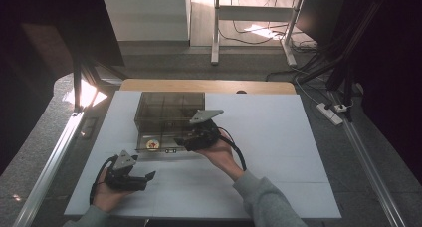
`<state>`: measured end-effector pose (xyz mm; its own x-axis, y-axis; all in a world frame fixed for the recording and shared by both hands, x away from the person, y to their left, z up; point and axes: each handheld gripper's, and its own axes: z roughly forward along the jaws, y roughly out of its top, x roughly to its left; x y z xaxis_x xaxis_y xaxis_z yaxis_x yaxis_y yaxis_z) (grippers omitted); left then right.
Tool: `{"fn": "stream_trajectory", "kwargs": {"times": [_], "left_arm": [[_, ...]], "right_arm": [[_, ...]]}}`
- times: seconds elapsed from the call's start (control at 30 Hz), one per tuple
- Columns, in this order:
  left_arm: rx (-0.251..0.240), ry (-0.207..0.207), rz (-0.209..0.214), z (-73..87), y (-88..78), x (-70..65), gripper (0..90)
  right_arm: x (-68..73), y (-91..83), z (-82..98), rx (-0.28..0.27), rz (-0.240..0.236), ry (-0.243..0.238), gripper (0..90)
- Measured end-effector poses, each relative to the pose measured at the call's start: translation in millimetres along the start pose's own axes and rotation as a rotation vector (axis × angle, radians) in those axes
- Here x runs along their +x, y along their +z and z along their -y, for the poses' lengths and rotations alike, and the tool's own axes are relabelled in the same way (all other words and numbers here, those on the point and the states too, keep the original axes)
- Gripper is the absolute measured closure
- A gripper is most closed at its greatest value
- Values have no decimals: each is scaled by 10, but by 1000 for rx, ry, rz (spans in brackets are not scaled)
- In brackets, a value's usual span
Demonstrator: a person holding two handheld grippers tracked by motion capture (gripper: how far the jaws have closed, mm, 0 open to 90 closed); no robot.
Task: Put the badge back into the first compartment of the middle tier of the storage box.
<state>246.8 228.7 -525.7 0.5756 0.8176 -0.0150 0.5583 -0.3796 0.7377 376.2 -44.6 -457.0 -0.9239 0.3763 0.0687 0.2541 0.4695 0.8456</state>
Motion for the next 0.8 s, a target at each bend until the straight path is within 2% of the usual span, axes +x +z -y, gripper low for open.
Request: {"fn": "stream_trajectory", "kwargs": {"times": [0.2,0.5,0.8], "left_arm": [[3,-4,-2,0,4,-2,130],[3,-3,0,0,7,-7,130],[3,-1,2,0,3,-9,130]], "right_arm": [[-108,-274,164,2,42,23,354],[-183,-676,390,-16,102,56,357],[-233,-1042,688,0,166,80,359]]}}
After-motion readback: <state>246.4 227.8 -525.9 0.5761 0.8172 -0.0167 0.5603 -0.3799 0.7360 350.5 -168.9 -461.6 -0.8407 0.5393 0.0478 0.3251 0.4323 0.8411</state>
